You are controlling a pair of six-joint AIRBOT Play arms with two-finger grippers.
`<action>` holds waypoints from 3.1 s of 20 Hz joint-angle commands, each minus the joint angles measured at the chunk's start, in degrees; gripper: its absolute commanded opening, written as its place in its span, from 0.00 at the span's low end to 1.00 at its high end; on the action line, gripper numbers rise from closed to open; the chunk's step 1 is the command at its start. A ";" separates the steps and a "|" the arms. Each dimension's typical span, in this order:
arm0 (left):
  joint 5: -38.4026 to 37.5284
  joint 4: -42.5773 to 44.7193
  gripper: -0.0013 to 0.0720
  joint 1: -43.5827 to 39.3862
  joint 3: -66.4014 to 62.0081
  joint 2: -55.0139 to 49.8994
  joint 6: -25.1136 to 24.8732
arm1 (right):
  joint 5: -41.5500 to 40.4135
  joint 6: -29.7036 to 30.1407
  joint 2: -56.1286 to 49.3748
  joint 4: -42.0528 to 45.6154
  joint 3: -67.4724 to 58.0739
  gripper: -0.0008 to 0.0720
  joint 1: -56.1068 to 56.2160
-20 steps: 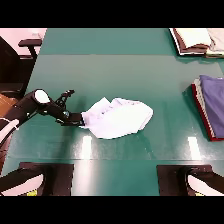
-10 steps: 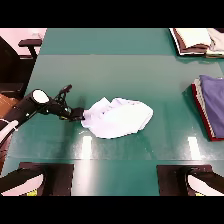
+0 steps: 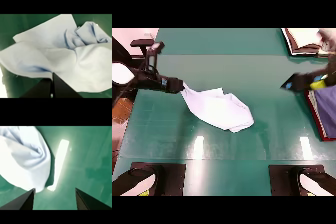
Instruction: Fold the shirts.
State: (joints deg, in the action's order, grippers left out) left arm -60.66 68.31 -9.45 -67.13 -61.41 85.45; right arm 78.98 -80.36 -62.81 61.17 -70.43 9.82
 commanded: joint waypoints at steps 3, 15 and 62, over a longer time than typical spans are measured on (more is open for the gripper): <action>-2.19 1.60 0.05 -0.02 -2.73 0.59 0.28 | -10.03 6.23 -8.20 -14.47 14.43 0.80 8.07; -3.23 1.01 0.05 -0.04 -2.75 0.81 0.26 | -14.27 10.49 -25.16 -15.67 -0.81 0.03 21.44; -24.50 8.31 0.76 -0.02 -39.34 -31.34 0.70 | 3.37 -2.95 -24.06 5.81 -26.71 0.55 11.65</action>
State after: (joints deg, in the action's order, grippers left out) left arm -80.53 72.64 -9.45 -106.85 -94.89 86.43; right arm 79.85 -85.17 -92.09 66.96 -101.16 23.92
